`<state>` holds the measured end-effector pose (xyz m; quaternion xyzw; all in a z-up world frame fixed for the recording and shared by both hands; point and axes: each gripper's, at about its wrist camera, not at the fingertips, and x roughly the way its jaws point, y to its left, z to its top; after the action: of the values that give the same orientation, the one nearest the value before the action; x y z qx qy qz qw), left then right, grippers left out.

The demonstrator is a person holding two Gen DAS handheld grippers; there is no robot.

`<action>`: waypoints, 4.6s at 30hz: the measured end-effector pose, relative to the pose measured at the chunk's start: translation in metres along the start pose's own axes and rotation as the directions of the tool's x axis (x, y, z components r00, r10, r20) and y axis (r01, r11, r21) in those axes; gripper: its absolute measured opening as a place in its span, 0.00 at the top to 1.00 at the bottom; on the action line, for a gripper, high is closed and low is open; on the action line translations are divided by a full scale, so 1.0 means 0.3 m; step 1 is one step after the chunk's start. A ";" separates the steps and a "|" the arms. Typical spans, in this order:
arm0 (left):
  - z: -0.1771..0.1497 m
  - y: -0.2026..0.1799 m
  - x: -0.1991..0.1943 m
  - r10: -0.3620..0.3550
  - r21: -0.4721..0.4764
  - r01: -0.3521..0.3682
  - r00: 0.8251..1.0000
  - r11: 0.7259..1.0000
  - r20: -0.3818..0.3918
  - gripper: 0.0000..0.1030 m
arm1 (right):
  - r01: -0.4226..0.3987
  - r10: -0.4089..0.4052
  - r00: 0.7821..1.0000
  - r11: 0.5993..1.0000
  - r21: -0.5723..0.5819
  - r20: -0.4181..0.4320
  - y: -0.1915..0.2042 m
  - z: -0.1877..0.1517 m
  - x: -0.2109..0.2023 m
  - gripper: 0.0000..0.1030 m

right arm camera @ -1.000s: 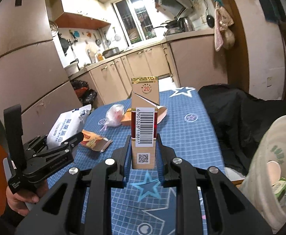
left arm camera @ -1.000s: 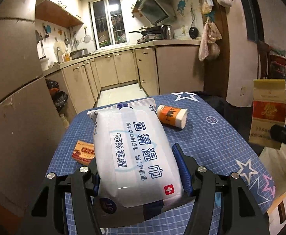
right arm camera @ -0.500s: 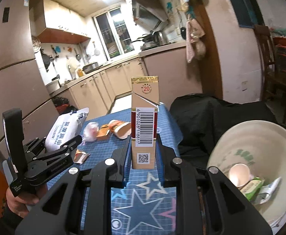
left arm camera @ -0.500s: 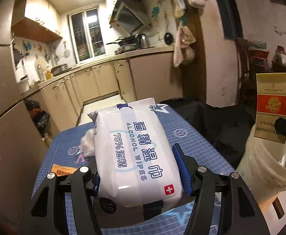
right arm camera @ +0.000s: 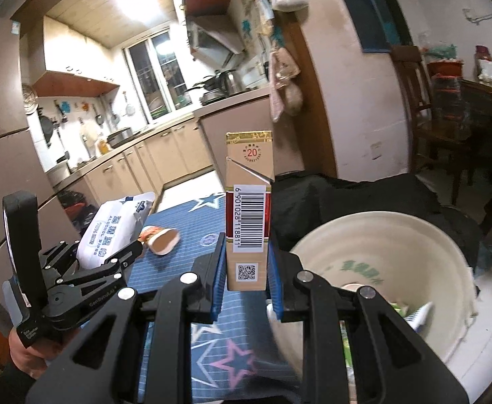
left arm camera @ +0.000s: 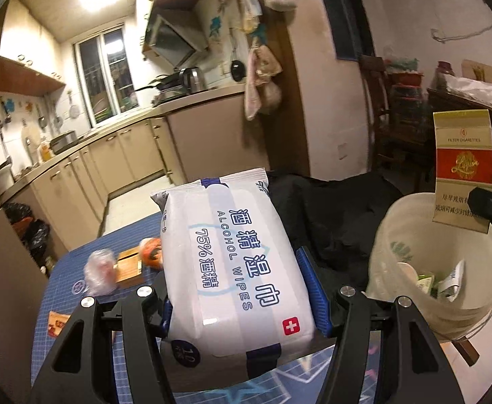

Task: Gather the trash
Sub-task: 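Carry the wipes pack and cigarette pack over the white bucket, then open both grippers to drop the wipes and cigarette pack into the bucket, then move both grippers back toward the table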

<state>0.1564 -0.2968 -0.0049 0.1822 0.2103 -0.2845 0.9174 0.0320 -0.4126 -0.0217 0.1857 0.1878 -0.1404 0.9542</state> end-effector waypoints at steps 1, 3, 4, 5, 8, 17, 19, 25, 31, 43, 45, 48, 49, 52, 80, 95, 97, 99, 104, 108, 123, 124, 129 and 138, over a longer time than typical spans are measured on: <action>0.007 -0.023 0.006 -0.010 0.009 0.010 1.000 1.000 0.001 0.39 | 0.024 -0.024 1.000 1.000 0.000 0.005 -0.019 0.000 -0.010 0.80; 0.020 -0.055 0.017 -0.027 0.019 0.027 1.000 0.999 0.002 0.39 | 0.052 -0.052 0.999 0.999 0.002 0.011 -0.042 0.001 -0.021 0.80; 0.028 -0.078 0.024 -0.040 0.026 0.040 0.999 0.999 0.003 0.39 | 0.069 -0.069 0.997 0.998 0.005 0.015 -0.059 0.002 -0.030 0.80; 0.035 -0.099 0.027 -0.052 0.033 0.052 0.999 0.998 0.003 0.39 | 0.086 -0.087 0.996 0.996 0.009 0.019 -0.076 0.002 -0.040 0.80; 0.054 -0.170 0.033 -0.092 0.058 0.092 0.996 0.994 0.010 0.39 | 0.129 -0.130 0.991 0.991 0.025 0.026 -0.131 0.001 -0.062 0.80; 0.086 -0.367 0.069 -0.199 0.129 0.197 0.980 0.972 0.001 0.39 | 0.234 -0.236 0.971 0.971 0.052 0.032 -0.245 -0.018 -0.107 0.80; 0.090 -0.402 0.083 -0.230 0.127 0.229 0.973 0.965 -0.010 0.39 | 0.255 -0.257 0.966 0.966 0.049 0.032 -0.264 -0.022 -0.112 0.80; 0.102 -0.529 0.120 -0.337 0.169 0.337 0.941 0.926 -0.034 0.39 | 0.326 -0.327 0.945 0.945 0.024 0.021 -0.299 -0.039 -0.120 0.80; 0.098 -0.624 0.164 -0.401 0.215 0.399 0.915 0.891 -0.038 0.39 | 0.360 -0.360 0.933 0.933 0.026 -0.010 -0.354 -0.061 -0.113 0.80; 0.080 -0.645 0.199 -0.412 0.215 0.417 0.908 0.883 -0.069 0.39 | 0.353 -0.351 0.934 0.936 0.017 -0.060 -0.393 -0.073 -0.068 0.80; 0.083 -0.648 0.202 -0.409 0.217 0.415 0.910 0.884 -0.074 0.39 | 0.348 -0.347 0.936 0.937 0.014 -0.064 -0.393 -0.071 -0.062 0.80; 0.084 -0.651 0.209 -0.406 0.215 0.414 0.910 0.885 -0.081 0.39 | 0.346 -0.344 0.936 0.938 0.010 -0.070 -0.402 -0.061 -0.051 0.80; 0.084 -0.652 0.210 -0.405 0.214 0.413 0.911 0.885 -0.082 0.39 | 0.346 -0.344 0.936 0.938 0.009 -0.071 -0.404 -0.059 -0.049 0.80; 0.083 -0.658 0.210 -0.402 0.219 0.410 0.912 0.885 -0.083 0.39 | 0.345 -0.344 0.936 0.939 0.008 -0.076 -0.415 -0.056 -0.042 0.80; 0.109 -0.651 0.181 -0.331 0.247 0.321 0.944 0.914 -0.005 0.28 | 0.356 -0.354 0.932 0.934 0.013 -0.080 -0.443 -0.054 -0.025 0.63; 0.107 -0.600 0.180 -0.317 0.220 0.308 0.949 0.926 0.003 0.28 | 0.386 -0.383 0.920 0.922 0.024 -0.086 -0.462 -0.060 -0.015 0.55; 0.104 -0.591 0.180 -0.315 0.214 0.307 0.949 0.927 0.001 0.28 | 0.388 -0.384 0.919 0.921 0.026 -0.088 -0.463 -0.059 -0.012 0.51; 0.099 -0.578 0.182 -0.310 0.207 0.303 0.951 0.930 0.000 0.27 | 0.389 -0.386 0.918 0.921 0.024 -0.088 -0.457 -0.059 -0.008 0.49; 0.092 -0.536 0.184 -0.298 0.182 0.293 0.955 0.939 -0.001 0.25 | 0.400 -0.397 0.915 0.916 0.033 -0.071 -0.446 -0.055 -0.011 0.31; 0.080 -0.479 0.183 -0.284 0.155 0.282 0.959 0.947 -0.007 0.25 | 0.403 -0.400 0.914 0.915 0.037 -0.068 -0.435 -0.053 -0.004 0.24; -0.144 0.114 0.148 -0.097 -0.057 0.092 0.992 0.994 -0.086 0.11 | 0.207 -0.207 0.978 0.977 -0.047 -0.010 -0.129 0.007 0.104 0.05; -0.171 0.175 0.144 -0.071 -0.085 0.062 0.993 0.994 -0.097 0.09 | 0.177 -0.179 0.984 0.981 -0.081 -0.017 -0.078 0.003 0.130 0.05; -0.304 0.431 0.123 0.037 -0.192 -0.068 0.986 0.979 -0.162 0.09 | 0.091 -0.107 0.991 0.976 -0.195 -0.075 0.111 -0.037 0.261 0.05; -0.545 0.882 0.039 0.229 -0.373 -0.338 0.923 0.864 -0.309 0.09 | -0.163 0.084 0.959 0.945 -0.285 -0.271 0.444 -0.184 0.507 0.05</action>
<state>0.2774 -0.0235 -0.0920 0.0448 0.3527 -0.0678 0.9322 0.1954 -0.3017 -0.0914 0.0646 0.3161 -0.0242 0.9462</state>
